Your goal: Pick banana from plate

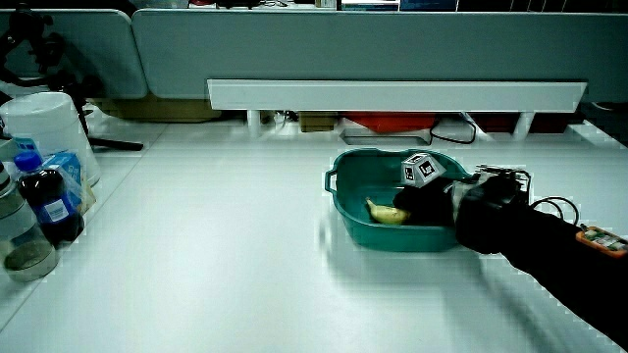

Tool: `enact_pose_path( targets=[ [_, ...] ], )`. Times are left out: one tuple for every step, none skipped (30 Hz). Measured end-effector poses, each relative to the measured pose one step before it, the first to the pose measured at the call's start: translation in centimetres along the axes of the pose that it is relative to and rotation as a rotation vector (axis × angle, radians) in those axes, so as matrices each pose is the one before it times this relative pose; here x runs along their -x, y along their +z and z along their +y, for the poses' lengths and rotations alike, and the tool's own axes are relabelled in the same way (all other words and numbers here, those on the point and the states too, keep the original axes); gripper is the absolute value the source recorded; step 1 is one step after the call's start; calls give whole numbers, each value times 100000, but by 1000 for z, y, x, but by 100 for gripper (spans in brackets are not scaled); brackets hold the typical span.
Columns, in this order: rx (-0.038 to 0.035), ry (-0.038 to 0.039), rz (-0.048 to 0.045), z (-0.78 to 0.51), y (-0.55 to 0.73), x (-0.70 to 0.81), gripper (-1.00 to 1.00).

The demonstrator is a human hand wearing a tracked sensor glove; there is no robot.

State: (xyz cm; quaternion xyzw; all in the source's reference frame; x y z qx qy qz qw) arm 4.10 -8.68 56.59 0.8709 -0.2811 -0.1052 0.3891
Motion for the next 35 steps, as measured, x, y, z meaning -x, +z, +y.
enact_pose_path(
  targets=[
    [-1857, 124, -90, -154, 159, -104, 100],
    [-175, 290, 249, -230, 215, -62, 100],
    [-723, 519, 317, -70, 83, -99, 100],
    [-627, -343, 361, -28, -6, -132, 100],
    [-560, 781, 441, -232, 139, -54, 100],
    [-2639, -917, -318, -235, 220, -21, 100],
    [467, 307, -126, 65, -91, -54, 100],
    [-1295, 526, -218, -323, 251, 40, 100],
    [622, 537, 422, 62, -115, -58, 100],
    [-898, 202, -860, -351, 334, 85, 100],
    [-1215, 520, -381, -177, 159, 9, 100],
    [-1025, 355, 159, -277, 252, -28, 100],
    [-142, -126, -203, -116, 104, -102, 100],
    [-156, 590, -52, -286, 319, -12, 100],
    [-2755, 479, -26, -423, 454, -10, 100],
    [-213, -1078, -1318, -125, 61, -168, 100],
    [-1954, -850, -404, -381, 249, -156, 100],
    [1376, 245, 1304, -30, -245, -343, 100],
    [-3737, 176, 212, -929, 756, -36, 100],
    [-1929, 566, 225, -385, 172, -177, 100],
    [-2245, -1316, -196, -464, 198, -201, 100],
    [583, -279, -171, -289, -133, -288, 100],
    [-3758, -1893, -1015, -807, 553, -122, 100],
    [540, 2433, 489, -510, 169, -129, 100],
    [-2166, 18, 664, -763, 608, 19, 100],
    [-2256, 1148, -705, -719, 643, 137, 100],
    [-586, 1438, 41, -467, 332, 96, 100],
    [-1543, -16, -2112, -541, 393, 177, 100],
    [-905, 1671, 669, -596, 479, 273, 100],
    [-1633, 2061, -236, -602, 596, 465, 100],
    [-1252, 1602, -1769, -463, 349, 492, 100],
    [-2372, -65, -2039, -452, 190, 393, 100],
    [951, 411, 386, -392, 184, 334, 100],
    [-4737, 2293, -1743, -744, 929, 567, 100],
    [312, -1457, 406, -333, 15, 287, 100]
  ],
)
